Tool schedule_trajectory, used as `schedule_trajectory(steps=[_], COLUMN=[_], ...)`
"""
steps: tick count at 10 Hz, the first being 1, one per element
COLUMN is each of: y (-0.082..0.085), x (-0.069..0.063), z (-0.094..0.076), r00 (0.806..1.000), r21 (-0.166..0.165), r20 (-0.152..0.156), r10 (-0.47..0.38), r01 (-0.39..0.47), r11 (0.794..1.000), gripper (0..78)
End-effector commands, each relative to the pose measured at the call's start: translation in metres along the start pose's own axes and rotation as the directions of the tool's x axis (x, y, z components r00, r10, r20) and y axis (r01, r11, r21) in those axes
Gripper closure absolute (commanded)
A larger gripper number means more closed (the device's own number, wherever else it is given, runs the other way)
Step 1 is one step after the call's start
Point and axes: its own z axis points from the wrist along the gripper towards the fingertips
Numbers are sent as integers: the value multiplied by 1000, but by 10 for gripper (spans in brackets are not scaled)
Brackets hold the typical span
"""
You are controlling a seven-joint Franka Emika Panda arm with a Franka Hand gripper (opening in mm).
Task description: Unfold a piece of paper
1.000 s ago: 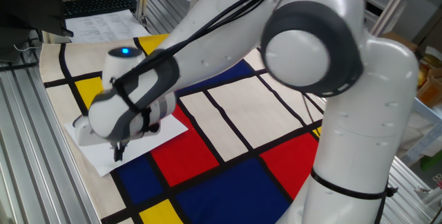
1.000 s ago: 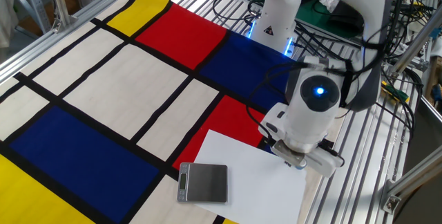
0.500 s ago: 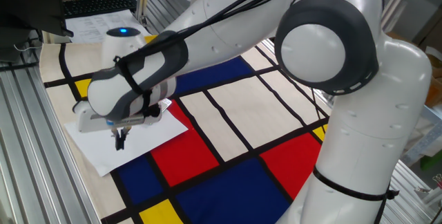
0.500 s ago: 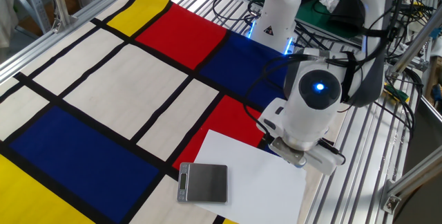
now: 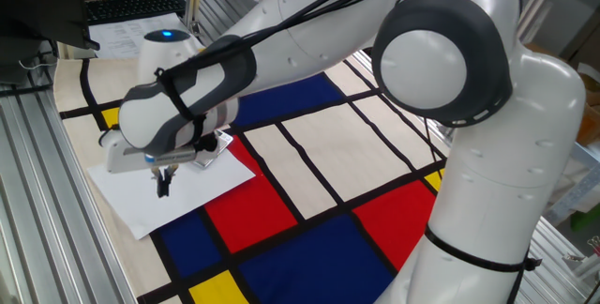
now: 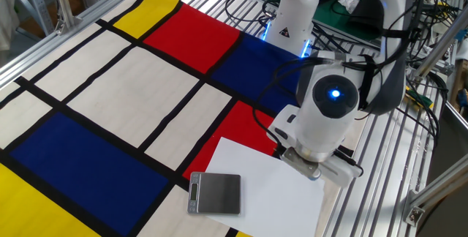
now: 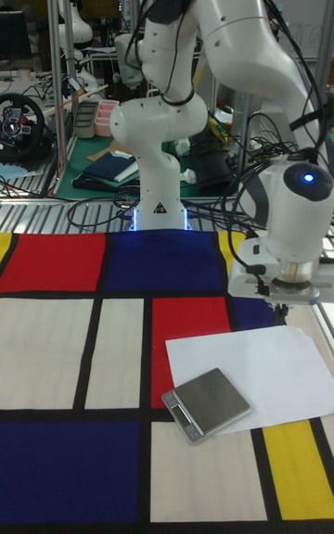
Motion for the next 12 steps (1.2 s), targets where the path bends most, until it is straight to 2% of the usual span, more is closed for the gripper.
schedule_trajectory(steps=[1, 6, 10, 12], y=[-4, -7, -13, -21], x=[-8, -10, -12, -15], z=[-10, -19, -33, -48], r00=[1000, 1000, 999, 999], r21=[30, 29, 29, 18], r20=[10, 28, 34, 28], r10=[-14, 2, 5, -25], r01=[14, -3, -6, 25], r11=[999, 1000, 1000, 1000], gripper=[764, 764, 764, 764])
